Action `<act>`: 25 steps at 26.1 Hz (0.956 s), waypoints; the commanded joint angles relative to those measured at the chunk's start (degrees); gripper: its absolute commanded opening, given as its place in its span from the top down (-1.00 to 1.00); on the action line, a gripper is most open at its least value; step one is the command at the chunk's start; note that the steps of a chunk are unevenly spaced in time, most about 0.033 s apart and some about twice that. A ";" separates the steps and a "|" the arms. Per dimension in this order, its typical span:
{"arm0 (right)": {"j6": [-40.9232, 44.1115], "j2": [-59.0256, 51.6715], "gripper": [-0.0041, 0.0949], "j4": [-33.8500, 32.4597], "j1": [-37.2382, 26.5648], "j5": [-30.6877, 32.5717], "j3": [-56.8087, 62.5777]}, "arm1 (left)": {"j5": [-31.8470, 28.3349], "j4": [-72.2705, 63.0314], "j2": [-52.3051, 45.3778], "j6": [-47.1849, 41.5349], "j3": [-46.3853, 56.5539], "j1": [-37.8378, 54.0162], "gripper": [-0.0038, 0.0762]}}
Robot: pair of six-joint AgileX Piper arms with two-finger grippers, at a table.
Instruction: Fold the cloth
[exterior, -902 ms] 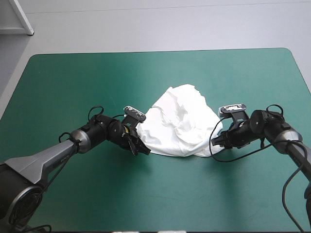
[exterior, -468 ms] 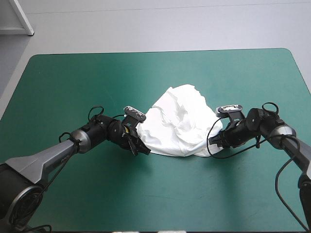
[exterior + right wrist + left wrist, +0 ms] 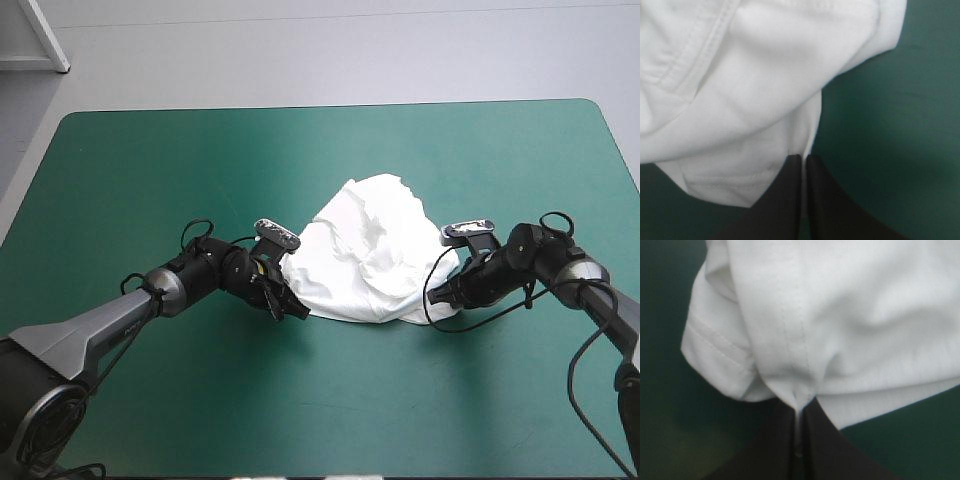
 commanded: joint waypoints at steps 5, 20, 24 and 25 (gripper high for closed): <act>2.21 -15.65 0.94 -3.27 0.04 -0.63 -6.71 | -0.32 -0.18 -12.55 -0.22 -3.63 -0.13 0.86; 10.93 -41.36 0.95 -19.96 -0.06 -2.71 -25.91 | 6.29 20.96 -34.62 -5.28 -30.22 -0.13 0.86; 6.00 -42.75 0.94 -15.54 -0.06 -2.75 -36.97 | 7.17 22.86 -36.01 -2.80 -39.36 -0.13 0.86; 4.49 -42.75 0.95 -14.11 -0.06 -2.59 -40.44 | 7.97 22.86 -36.01 -2.14 -43.52 -0.13 0.86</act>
